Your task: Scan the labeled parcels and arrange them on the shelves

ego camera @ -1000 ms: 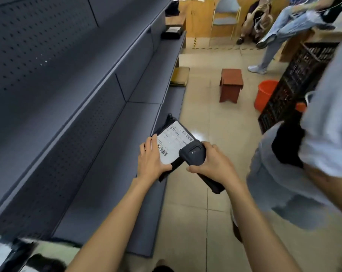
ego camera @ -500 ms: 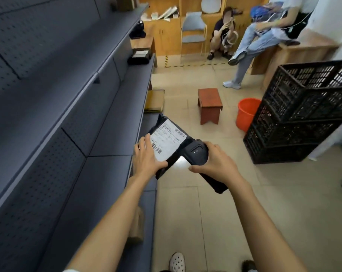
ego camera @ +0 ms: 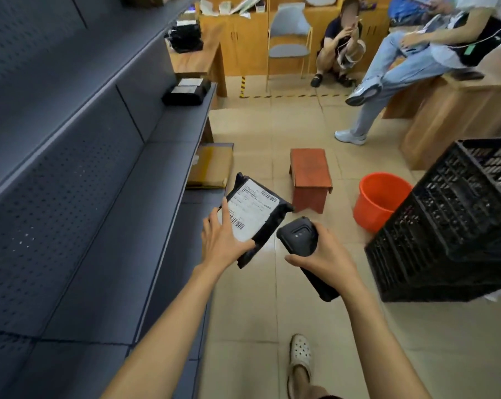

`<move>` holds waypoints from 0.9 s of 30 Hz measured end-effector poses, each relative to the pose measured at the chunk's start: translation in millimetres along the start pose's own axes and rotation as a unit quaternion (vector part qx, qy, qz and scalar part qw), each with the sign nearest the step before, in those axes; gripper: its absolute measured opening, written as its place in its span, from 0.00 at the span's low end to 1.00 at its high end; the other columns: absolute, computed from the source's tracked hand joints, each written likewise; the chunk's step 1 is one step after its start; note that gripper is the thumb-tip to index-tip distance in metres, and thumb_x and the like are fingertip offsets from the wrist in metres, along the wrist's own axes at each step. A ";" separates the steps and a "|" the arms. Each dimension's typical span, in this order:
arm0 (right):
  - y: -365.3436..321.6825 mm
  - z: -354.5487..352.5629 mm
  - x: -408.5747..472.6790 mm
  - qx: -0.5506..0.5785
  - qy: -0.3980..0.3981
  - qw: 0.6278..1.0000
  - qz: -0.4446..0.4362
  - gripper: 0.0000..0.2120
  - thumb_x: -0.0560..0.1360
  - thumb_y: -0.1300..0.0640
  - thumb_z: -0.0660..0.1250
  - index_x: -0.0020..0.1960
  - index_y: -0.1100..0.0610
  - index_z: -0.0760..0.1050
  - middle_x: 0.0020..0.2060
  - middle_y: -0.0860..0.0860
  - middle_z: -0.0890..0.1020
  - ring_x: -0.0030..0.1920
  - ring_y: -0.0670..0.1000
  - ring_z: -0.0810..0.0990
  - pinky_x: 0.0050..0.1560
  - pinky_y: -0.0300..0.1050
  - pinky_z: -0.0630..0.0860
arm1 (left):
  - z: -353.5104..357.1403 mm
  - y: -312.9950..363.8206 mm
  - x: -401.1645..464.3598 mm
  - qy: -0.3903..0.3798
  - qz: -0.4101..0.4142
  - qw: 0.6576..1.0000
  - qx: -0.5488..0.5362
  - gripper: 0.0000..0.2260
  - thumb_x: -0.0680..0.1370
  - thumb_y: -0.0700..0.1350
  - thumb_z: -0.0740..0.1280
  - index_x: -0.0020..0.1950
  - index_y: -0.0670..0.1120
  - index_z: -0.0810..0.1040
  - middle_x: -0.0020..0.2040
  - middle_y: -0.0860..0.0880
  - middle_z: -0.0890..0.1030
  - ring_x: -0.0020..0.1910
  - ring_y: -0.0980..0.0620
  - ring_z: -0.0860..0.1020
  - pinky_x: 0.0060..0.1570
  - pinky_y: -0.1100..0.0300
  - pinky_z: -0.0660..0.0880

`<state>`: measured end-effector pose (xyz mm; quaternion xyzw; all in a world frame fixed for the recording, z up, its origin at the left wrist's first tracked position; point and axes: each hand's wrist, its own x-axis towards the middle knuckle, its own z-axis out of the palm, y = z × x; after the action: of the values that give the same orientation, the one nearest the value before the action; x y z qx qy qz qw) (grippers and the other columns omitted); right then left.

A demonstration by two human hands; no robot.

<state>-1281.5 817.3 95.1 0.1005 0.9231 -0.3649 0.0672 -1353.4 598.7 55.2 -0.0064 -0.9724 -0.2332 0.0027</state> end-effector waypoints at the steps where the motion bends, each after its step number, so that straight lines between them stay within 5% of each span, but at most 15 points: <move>1: -4.2 -11.5 34.8 0.004 -0.003 1.000 -0.011 0.45 0.54 0.31 0.70 0.69 0.44 0.66 0.58 0.46 0.75 0.57 0.52 0.78 0.56 0.57 0.77 | 1.1 8.2 32.1 0.005 -0.008 1.000 -0.001 0.56 0.66 0.61 0.74 0.80 0.47 0.40 0.74 0.43 0.55 0.70 0.41 0.57 0.68 0.48 0.61; 7: -41.4 -60.4 223.0 -0.001 -0.021 0.998 -0.060 0.46 0.56 0.33 0.72 0.70 0.45 0.65 0.59 0.46 0.74 0.58 0.53 0.78 0.57 0.58 0.77 | 3.7 39.2 193.7 0.026 -0.055 0.998 0.011 0.56 0.65 0.60 0.74 0.80 0.49 0.39 0.74 0.44 0.54 0.69 0.41 0.57 0.66 0.46 0.64; 14: -88.6 -52.9 409.3 -0.034 -0.068 0.991 -0.111 0.42 0.64 0.38 0.76 0.73 0.45 0.63 0.64 0.45 0.74 0.61 0.50 0.76 0.53 0.49 0.76 | 7.2 1.4 357.9 0.061 -0.137 0.989 0.004 0.54 0.65 0.59 0.74 0.80 0.47 0.44 0.70 0.43 0.61 0.65 0.42 0.62 0.60 0.50 0.67; 18: -137.8 -52.6 534.2 -0.020 -0.072 0.989 -0.129 0.40 0.67 0.41 0.76 0.73 0.46 0.63 0.63 0.47 0.73 0.60 0.52 0.77 0.47 0.44 0.67 | -8.0 -11.9 491.9 0.085 -0.143 0.986 -0.009 0.53 0.66 0.57 0.75 0.80 0.47 0.46 0.72 0.42 0.60 0.67 0.40 0.62 0.64 0.47 0.65; 27: -194.3 -59.7 757.9 -0.029 -0.093 0.990 -0.102 0.42 0.66 0.40 0.76 0.74 0.47 0.63 0.62 0.46 0.72 0.61 0.52 0.76 0.49 0.46 0.69 | -3.1 -10.6 726.1 0.044 -0.114 0.992 0.013 0.55 0.64 0.60 0.74 0.80 0.49 0.42 0.71 0.44 0.58 0.66 0.41 0.60 0.60 0.47 0.67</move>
<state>-2065.9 823.1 117.0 -0.0307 0.9286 -0.3503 0.1184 -2079.6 595.9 59.1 0.1147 -0.9687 -0.2195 0.0188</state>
